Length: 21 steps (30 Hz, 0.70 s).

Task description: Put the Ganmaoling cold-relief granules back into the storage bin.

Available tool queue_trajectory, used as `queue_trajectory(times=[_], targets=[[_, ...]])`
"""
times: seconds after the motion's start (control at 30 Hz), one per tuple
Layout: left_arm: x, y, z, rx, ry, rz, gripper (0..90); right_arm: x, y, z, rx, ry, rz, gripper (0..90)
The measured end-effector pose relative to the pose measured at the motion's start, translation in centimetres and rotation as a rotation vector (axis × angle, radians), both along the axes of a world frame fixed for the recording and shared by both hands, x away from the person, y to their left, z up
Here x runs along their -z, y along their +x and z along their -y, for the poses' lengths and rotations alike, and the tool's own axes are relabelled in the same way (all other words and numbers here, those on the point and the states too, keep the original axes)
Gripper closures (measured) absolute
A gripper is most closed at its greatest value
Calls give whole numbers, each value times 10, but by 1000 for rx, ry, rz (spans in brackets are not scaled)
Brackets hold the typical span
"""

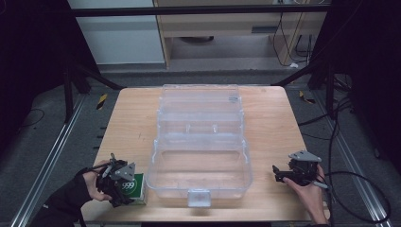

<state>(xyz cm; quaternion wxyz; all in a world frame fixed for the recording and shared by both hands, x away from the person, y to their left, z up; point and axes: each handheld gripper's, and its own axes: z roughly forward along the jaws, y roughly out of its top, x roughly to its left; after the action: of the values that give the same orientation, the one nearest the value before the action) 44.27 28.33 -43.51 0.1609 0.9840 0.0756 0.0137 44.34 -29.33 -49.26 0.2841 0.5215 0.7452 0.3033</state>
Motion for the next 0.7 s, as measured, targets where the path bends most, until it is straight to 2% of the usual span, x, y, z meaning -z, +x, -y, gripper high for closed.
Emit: queue_trajectory(times=[0.33,0.43,0.5,0.7], targets=[[-2,-1,-1,-22,-1,-1,139,1,0,-1,-4,-8,-12,5],[-2,0,-2,-32,-14,-17,142,1,0,-1,-5,-8,-13,5],[-4,-1,-2,-44,-19,-32,143,1,0,-1,-6,-11,-14,5],[-20,-2,-4,-51,-43,-8,145,1,0,-1,-6,-10,-14,5]])
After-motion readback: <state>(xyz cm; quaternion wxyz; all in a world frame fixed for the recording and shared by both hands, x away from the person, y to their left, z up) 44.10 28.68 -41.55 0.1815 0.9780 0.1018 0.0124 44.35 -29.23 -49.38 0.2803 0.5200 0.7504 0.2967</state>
